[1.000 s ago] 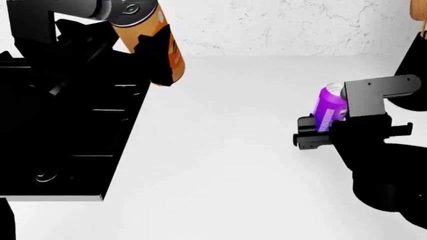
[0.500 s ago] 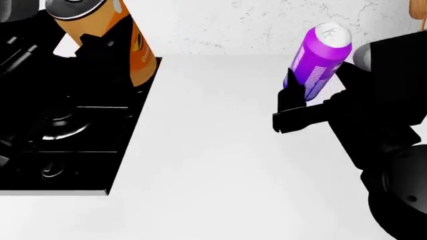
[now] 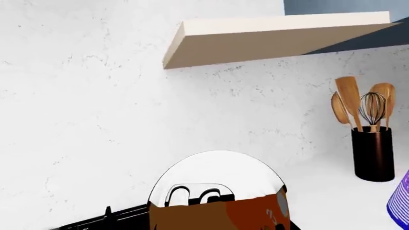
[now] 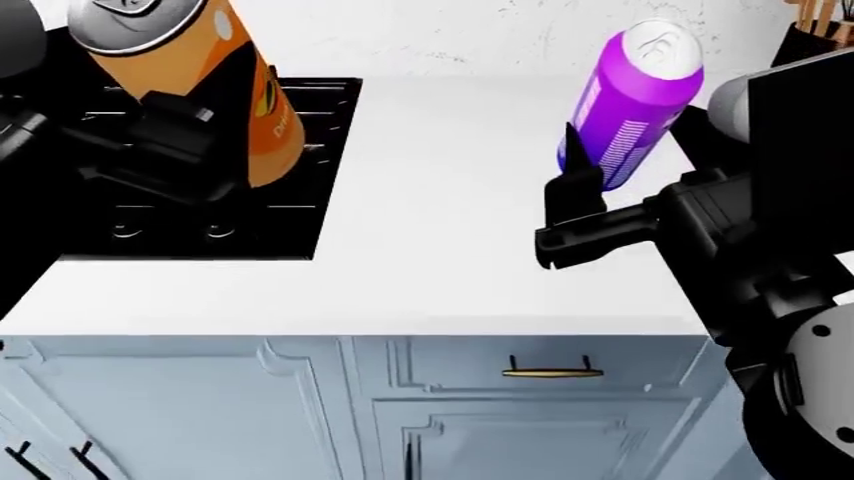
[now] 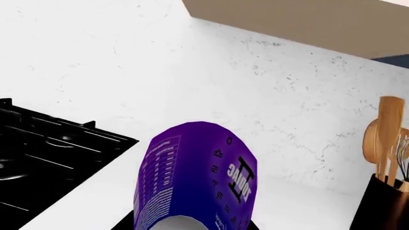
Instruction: Move the drinks to the dining counter.
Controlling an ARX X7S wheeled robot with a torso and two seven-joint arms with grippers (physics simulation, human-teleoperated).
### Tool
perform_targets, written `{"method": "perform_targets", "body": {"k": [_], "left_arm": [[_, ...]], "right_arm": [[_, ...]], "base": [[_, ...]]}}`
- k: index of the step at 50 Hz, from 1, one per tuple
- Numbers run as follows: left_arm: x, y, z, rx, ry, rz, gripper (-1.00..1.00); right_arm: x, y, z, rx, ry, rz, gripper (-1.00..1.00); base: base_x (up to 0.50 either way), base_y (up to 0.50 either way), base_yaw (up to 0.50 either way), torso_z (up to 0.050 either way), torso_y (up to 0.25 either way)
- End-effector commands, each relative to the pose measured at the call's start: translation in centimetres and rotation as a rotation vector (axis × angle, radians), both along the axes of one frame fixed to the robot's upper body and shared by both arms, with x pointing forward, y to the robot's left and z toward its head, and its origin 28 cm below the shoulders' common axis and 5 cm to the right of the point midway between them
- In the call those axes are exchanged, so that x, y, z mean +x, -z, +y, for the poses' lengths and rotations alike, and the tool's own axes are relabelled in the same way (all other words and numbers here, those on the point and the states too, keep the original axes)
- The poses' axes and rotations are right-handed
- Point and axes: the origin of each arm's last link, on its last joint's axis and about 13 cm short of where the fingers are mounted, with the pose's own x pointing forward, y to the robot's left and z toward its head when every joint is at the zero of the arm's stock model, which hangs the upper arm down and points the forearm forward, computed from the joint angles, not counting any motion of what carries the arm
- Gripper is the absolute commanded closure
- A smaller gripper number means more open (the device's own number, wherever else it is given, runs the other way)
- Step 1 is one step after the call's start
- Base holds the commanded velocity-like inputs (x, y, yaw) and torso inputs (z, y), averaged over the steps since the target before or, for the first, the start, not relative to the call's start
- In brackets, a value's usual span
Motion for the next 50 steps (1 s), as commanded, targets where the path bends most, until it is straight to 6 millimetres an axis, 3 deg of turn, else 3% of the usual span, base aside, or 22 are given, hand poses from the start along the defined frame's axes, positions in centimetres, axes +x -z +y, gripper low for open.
{"method": "perform_targets", "body": {"k": [1,27,34,50], "left_arm": [[-0.4,0.1,0.1,-0.01,-0.005,-0.012,1.0],[-0.6,0.0,0.3,-0.011,-0.013,-0.016,1.0],[-0.5,0.0,0.4,-0.013,-0.017,-0.016,1.0],[-0.7,0.1,0.6,-0.015,-0.023,-0.014,1.0]], "right_arm": [[0.1,-0.2,0.1,0.004,0.011,-0.008,1.0],[0.5,0.3,-0.1,-0.059,0.14,0.0,1.0],[0.5,0.3,-0.1,-0.082,0.174,-0.023,1.0],[0.3,0.8,-0.1,-0.108,0.18,-0.019,1.0]], "base": [[-0.5,0.11,0.0,0.0,0.0],[-0.5,0.07,0.0,0.0,0.0],[-0.34,0.0,0.44,0.0,0.0],[0.0,0.0,0.5,0.001,0.0]]}}
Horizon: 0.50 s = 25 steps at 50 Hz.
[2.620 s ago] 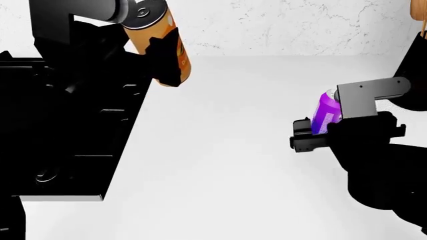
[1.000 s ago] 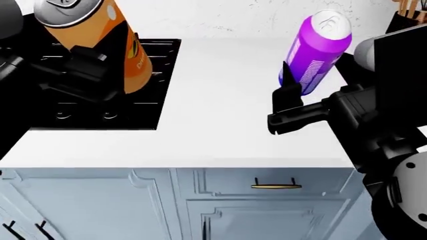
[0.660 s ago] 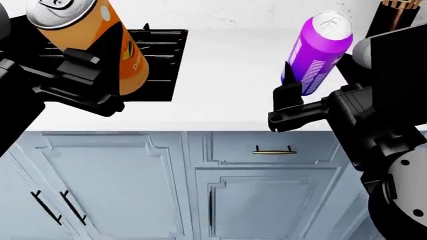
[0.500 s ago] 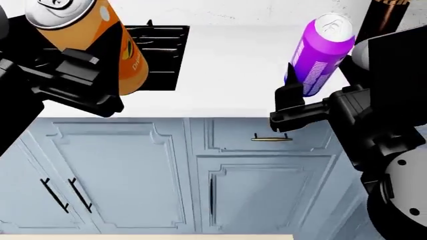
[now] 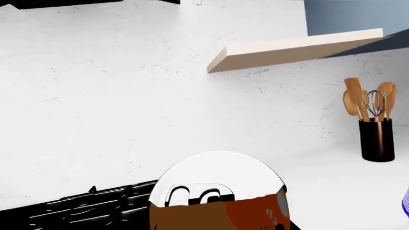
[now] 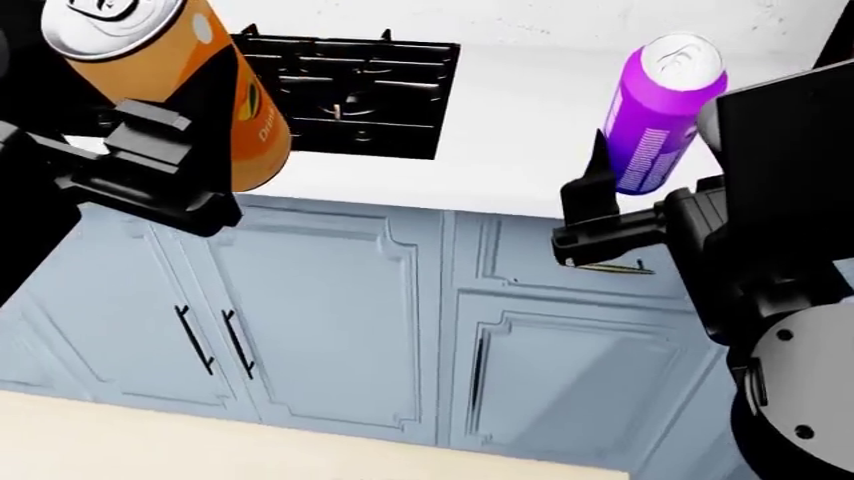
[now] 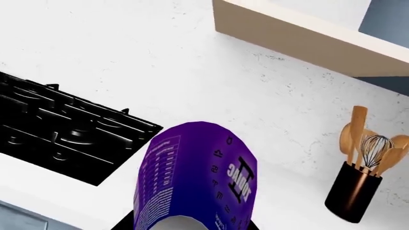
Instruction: Move the drinks to the dining counter.
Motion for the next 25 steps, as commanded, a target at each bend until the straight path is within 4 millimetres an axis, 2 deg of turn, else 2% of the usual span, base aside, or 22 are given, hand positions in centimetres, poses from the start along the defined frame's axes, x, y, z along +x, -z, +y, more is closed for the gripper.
{"method": "perform_targets", "body": {"k": [1,25], "left_arm": [[-0.08,-0.09,0.13,-0.011,-0.012,-0.005,1.0],[-0.09,-0.01,0.14,-0.008,-0.011,-0.004,1.0]], "right_arm": [[-0.06,0.04,-0.1,-0.031,0.025,-0.016,1.0],[0.21,0.16,-0.11,-0.026,0.023,-0.009,1.0]], "base": [[0.0,0.0,0.5,0.0,0.0],[0.0,0.0,0.5,0.0,0.0]]}}
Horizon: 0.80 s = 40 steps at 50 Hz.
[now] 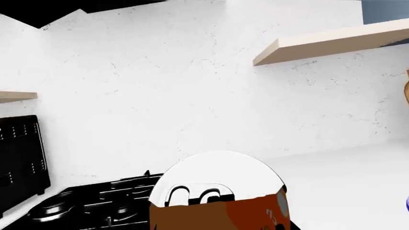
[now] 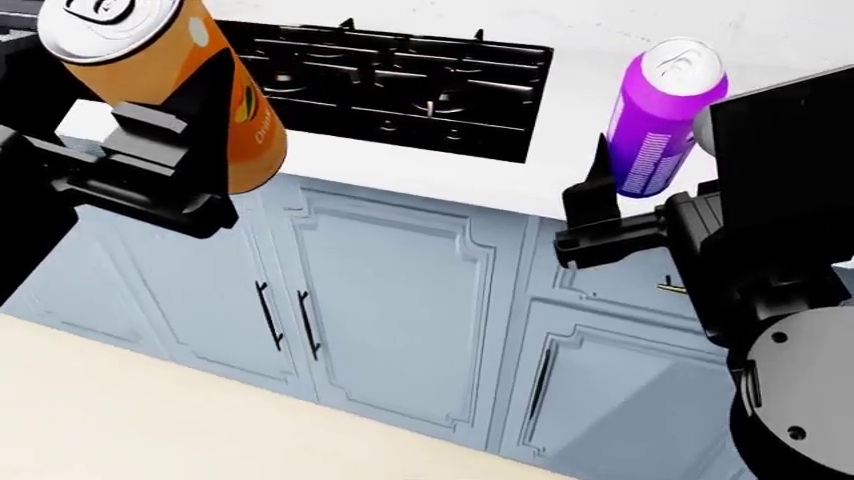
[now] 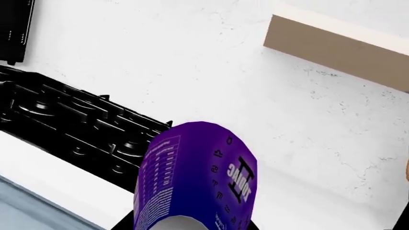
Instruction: Move the drinks to the dining counter.
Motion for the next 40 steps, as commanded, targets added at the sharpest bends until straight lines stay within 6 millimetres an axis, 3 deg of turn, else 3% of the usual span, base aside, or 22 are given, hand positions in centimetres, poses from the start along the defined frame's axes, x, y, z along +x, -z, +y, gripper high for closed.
{"method": "perform_targets", "body": {"k": [1,40], "left_arm": [[-0.08,-0.09,-0.02,-0.006,-0.007,-0.007,1.0],[0.18,0.15,0.08,-0.005,-0.01,0.003,1.0]], "right_arm": [[0.1,-0.06,0.02,-0.01,0.002,-0.012,1.0],[0.44,0.35,-0.13,-0.02,0.015,0.005,1.0]], "base": [[0.0,0.0,0.5,0.0,0.0],[0.0,0.0,0.5,0.0,0.0]]}}
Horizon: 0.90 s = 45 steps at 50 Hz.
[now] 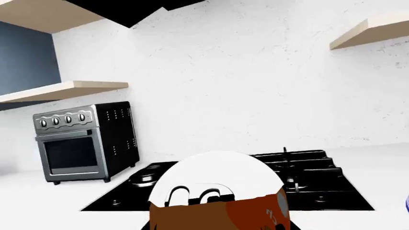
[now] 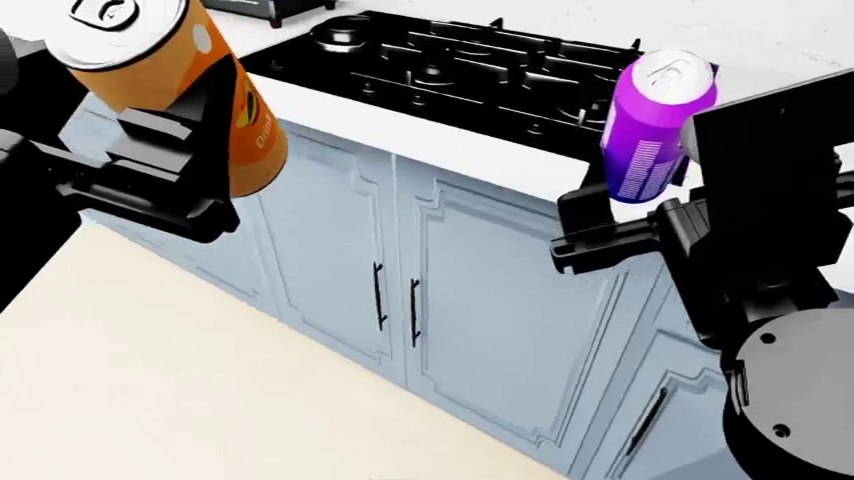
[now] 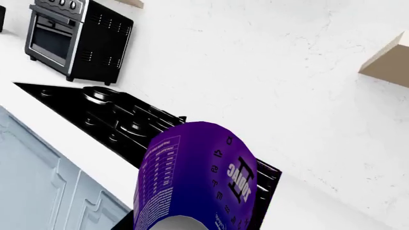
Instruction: Move the drinks to the dining counter.
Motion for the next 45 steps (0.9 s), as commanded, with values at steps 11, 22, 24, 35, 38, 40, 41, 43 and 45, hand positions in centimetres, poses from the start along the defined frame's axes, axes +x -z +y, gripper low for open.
{"method": "perform_targets", "body": {"k": [11,22,24,35,38,40,41,43,45], "left_arm": [[-0.17,-0.35,0.14,-0.009,-0.01,-0.012,1.0],[-0.25,-0.19,0.04,-0.004,-0.007,-0.012,1.0],[-0.27,-0.2,0.12,-0.004,-0.007,-0.01,1.0],[-0.03,-0.09,0.08,-0.005,-0.007,-0.008,1.0],[-0.13,-0.13,0.1,0.001,-0.007,-0.006,1.0],[-0.12,-0.23,0.18,-0.001,-0.01,-0.009,1.0],[-0.09,-0.18,0.16,-0.002,-0.01,-0.008,1.0],[-0.15,0.02,0.09,0.003,-0.009,-0.008,1.0],[-0.14,-0.07,0.16,0.002,-0.01,-0.007,1.0]], "right_arm": [[0.15,0.01,0.04,-0.019,0.002,-0.003,1.0],[0.22,0.19,0.11,-0.018,-0.003,-0.002,1.0],[0.14,0.35,0.14,-0.028,-0.005,0.001,1.0],[0.21,0.23,-0.05,-0.02,0.001,0.0,1.0],[0.06,0.36,0.05,-0.027,-0.005,0.003,1.0],[0.17,0.16,-0.11,-0.023,0.002,0.0,1.0],[0.18,0.2,-0.09,-0.02,0.001,0.0,1.0],[0.11,0.35,0.03,-0.025,-0.002,0.001,1.0],[0.0,0.39,0.07,-0.03,-0.01,0.002,1.0]], "base": [[0.03,0.02,0.5,0.001,0.001],[0.04,0.03,0.5,0.0,0.001],[0.05,0.04,0.5,0.0,0.0],[0.08,0.07,0.5,0.0,0.001],[0.08,0.07,0.5,0.0,0.0],[0.07,0.07,0.5,0.005,0.0],[0.07,0.07,0.5,0.0,0.0],[0.07,0.07,0.5,0.0,0.0],[0.08,0.09,0.5,0.0,0.0]]}}
